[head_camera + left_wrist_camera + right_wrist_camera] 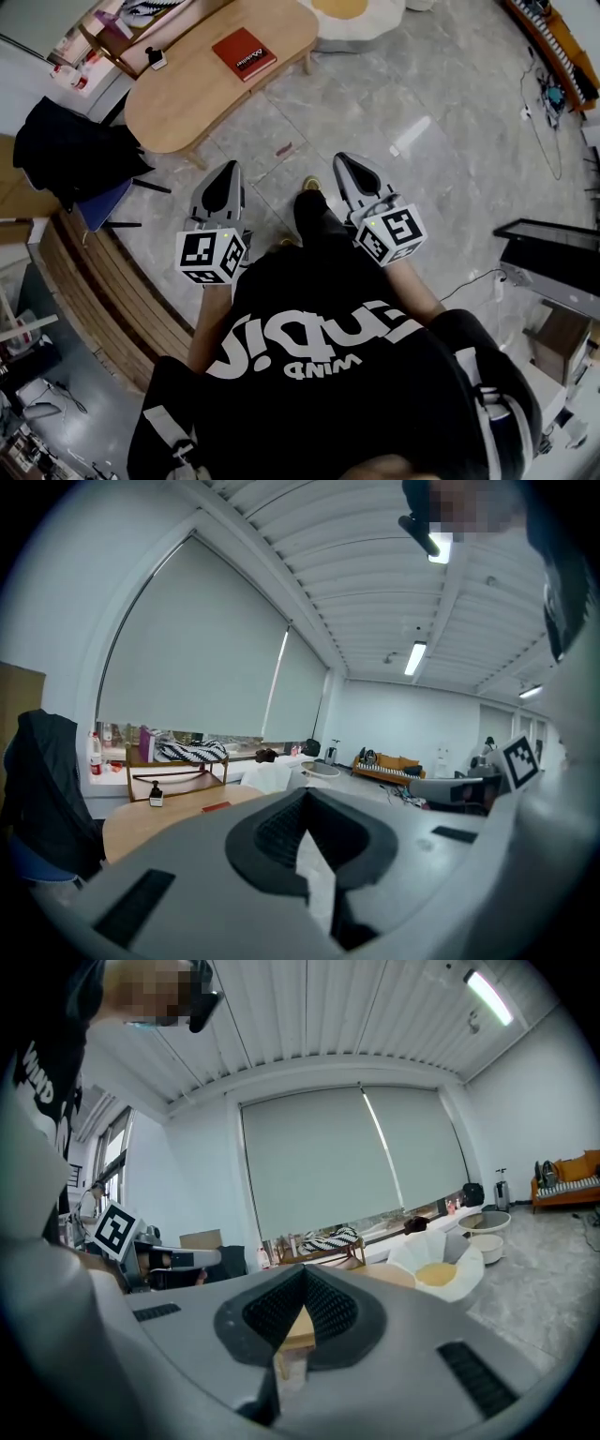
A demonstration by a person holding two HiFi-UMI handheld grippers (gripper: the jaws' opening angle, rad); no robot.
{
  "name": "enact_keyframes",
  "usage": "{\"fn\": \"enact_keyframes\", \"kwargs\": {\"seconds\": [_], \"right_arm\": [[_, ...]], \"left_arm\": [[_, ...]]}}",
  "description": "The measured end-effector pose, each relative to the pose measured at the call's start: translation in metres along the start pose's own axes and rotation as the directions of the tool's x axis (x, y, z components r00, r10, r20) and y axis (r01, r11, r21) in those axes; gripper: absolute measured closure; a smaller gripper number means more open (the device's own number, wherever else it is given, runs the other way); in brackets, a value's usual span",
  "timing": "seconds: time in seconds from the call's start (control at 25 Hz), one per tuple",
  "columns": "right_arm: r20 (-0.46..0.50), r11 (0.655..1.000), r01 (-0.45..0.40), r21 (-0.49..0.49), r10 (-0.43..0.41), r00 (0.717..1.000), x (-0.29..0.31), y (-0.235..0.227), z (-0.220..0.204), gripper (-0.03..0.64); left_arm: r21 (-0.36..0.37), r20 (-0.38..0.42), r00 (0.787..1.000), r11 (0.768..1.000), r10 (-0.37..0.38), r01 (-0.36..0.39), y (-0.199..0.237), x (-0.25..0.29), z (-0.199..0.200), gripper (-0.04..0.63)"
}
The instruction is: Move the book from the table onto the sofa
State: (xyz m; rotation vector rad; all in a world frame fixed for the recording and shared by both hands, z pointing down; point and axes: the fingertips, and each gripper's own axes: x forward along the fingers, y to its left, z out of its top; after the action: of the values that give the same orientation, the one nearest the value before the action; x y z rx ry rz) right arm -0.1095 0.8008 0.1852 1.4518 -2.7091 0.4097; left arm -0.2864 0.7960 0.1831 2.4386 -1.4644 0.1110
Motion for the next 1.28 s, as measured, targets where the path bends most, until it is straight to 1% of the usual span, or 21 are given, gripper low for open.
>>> {"fn": "enact_keyframes", "kwargs": {"seconds": [0.28, 0.44, 0.68, 0.92, 1.12, 1.28], "right_arm": [[-0.025, 1.000, -0.016, 0.006, 0.016, 1.000, 0.040, -0.037, 0.010, 0.618], [-0.029, 1.000, -0.025, 0.009, 0.026, 0.999, 0.063, -0.055, 0.019, 0.618], [-0.036, 0.998, -0.053, 0.014, 0.054, 0.998, 0.087, -0.084, 0.034, 0.618], [-0.049, 0.994, -0.112, 0.011, 0.113, 0.992, 0.108, -0.114, 0.043, 0.618], [-0.071, 0.985, -0.172, 0.007, 0.172, 0.983, 0.129, -0.132, 0.046, 0.618], [-0.080, 0.979, -0.202, 0.005, 0.202, 0.976, 0.142, -0.144, 0.050, 0.618]], "left_arm": [[-0.012, -0.002, 1.000, 1.000, 0.003, -0.003, 0.016, 0.049, 0.020, 0.589], [-0.016, -0.001, 1.000, 1.000, 0.018, -0.018, 0.029, 0.072, 0.030, 0.589], [-0.036, -0.001, 0.999, 0.998, 0.049, -0.049, 0.032, 0.104, 0.041, 0.589], [-0.045, 0.011, 0.994, 0.993, 0.108, -0.108, 0.033, 0.131, 0.050, 0.589], [-0.073, 0.030, 0.982, 0.980, 0.186, -0.184, 0.042, 0.147, 0.053, 0.589], [-0.089, 0.043, 0.974, 0.972, 0.221, -0.217, 0.042, 0.158, 0.058, 0.589]]}}
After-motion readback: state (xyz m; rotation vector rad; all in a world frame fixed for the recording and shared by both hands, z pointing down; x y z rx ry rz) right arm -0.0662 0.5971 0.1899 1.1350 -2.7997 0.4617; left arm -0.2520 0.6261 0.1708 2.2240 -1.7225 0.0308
